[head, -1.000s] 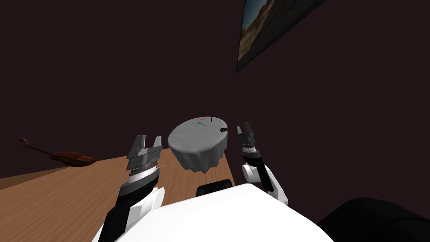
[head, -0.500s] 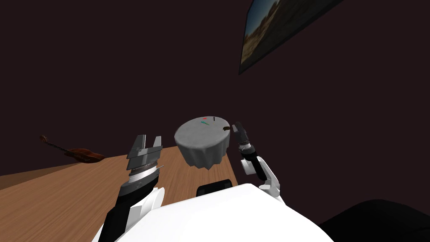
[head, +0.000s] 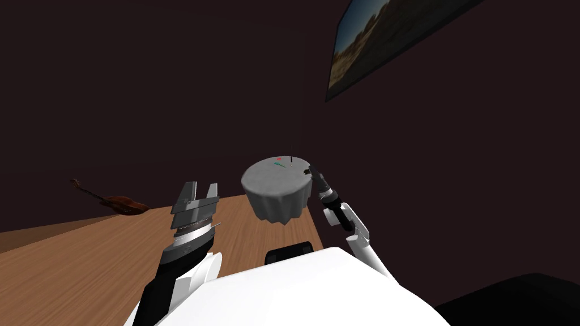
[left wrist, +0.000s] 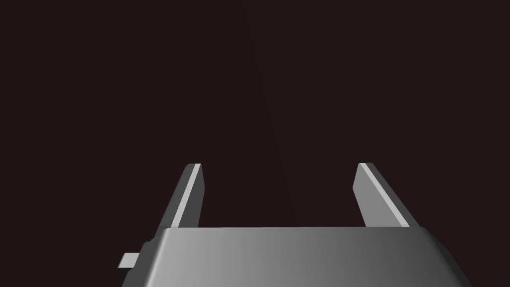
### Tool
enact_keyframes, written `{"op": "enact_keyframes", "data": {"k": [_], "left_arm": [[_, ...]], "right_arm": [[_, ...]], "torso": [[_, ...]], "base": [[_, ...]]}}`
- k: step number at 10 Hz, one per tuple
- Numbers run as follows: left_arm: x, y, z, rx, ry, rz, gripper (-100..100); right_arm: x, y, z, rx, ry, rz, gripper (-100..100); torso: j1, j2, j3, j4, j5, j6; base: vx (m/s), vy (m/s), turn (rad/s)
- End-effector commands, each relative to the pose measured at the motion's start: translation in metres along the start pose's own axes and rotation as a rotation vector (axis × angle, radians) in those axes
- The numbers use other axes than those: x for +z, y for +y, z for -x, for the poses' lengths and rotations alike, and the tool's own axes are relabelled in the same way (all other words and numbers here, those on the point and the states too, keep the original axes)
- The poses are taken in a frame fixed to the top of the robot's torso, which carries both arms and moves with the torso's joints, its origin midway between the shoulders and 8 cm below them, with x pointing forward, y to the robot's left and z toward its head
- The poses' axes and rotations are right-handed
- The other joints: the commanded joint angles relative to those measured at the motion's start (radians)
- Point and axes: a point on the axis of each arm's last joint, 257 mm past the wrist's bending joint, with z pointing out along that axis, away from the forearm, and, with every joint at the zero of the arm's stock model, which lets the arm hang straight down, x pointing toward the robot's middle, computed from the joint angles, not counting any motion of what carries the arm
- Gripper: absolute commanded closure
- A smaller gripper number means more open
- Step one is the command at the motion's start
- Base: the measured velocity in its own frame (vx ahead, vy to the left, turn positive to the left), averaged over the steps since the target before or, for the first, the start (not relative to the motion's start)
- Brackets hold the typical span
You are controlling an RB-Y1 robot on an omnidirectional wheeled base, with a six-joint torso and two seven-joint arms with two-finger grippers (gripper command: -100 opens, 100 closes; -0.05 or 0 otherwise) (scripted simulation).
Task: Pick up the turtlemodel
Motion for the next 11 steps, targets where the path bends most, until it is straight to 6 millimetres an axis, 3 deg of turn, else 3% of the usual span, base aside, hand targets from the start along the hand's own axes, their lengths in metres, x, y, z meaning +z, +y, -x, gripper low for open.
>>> {"op": "enact_keyframes", "data": {"k": [1,7,11], "left_arm": [[0.000,0.000,0.000,0.000,0.000,0.000,0],[0.000,0.000,0.000,0.000,0.000,0.000,0],[0.000,0.000,0.000,0.000,0.000,0.000,0]], "right_arm": [[0.003,-0.005,-0.005,-0.044,0.033,0.007,-100],[0.012,-0.039,-0.030,-0.289,0.219,0.033,-100],[0.012,-0.073,-0.040,-0.478,0.351,0.039,-100]], "torso": [[0.000,0.000,0.000,0.000,0.000,0.000],[0.000,-0.001,-0.001,0.000,0.000,0.000],[0.001,-0.001,-0.001,0.000,0.000,0.000]], "base": [[-0.030,0.060,0.019],[-0.028,0.064,0.033],[-0.025,0.069,0.045]]}}
